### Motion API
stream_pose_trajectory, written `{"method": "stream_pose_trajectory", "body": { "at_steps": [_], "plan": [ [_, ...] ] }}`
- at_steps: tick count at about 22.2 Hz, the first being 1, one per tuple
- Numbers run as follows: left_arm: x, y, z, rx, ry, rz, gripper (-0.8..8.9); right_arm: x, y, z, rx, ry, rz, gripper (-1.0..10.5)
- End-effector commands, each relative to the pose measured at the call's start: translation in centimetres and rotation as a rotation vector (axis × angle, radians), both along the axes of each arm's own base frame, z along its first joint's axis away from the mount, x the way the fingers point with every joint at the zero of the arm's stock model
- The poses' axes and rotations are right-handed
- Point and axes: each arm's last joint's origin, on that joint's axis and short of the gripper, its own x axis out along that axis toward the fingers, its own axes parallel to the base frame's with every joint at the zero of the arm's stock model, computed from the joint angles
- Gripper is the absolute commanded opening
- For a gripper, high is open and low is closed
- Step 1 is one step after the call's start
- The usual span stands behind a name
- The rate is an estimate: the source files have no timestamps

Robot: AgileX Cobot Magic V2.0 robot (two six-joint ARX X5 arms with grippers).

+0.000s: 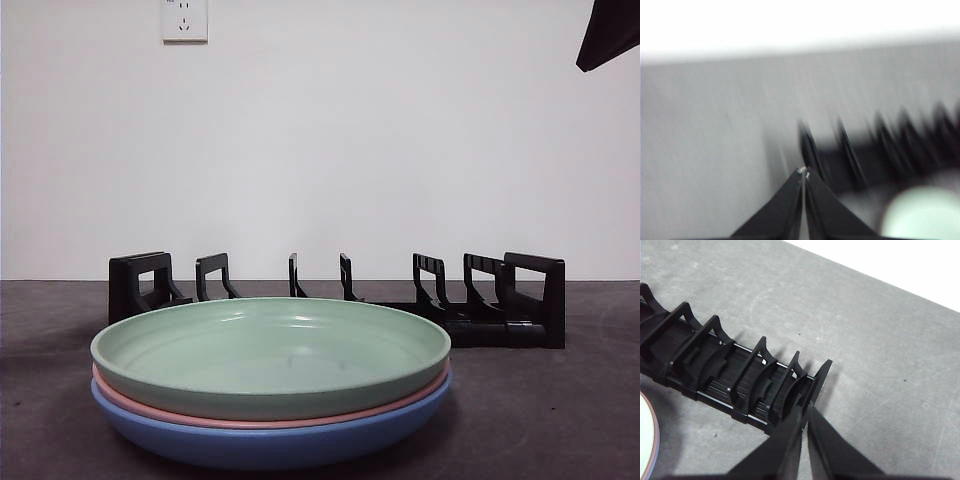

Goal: Place the plate

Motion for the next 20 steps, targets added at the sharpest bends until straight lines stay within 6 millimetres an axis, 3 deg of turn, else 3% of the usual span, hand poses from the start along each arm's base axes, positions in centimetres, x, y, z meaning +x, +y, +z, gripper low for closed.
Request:
{"method": "stream_pose_trajectory", "body": {
  "at_steps": [1,5,9,13,20],
  "plan": [
    [-0.7,1.2,-4.6,-0.013,-0.237,0.076,0.07,0.1,0.1,0.4,0.018,-0.015,-0.003,0.2],
    [-2.6,3.1,-13.2,-0.055,-0.329,0.213,0.07,0.1,0.1,0.4,0.018,-0.015,-0.003,0.2],
    [-3.2,3.3,-17.3,-0.07,-0.306,0.24,0.07,0.1,0.1,0.4,0.018,-0.015,-0.003,0.2],
    [-3.4,3.4,-19.7,-0.102,-0.232,0.231,0.07,0.1,0.1,0.4,0.017,-0.015,-0.003,0.2],
    [-3.5,3.3,-20.4,-0.182,-0.152,0.224,0.07,0.1,0.1,0.4,0.018,-0.016,-0.003,0.2]
  ]
}}
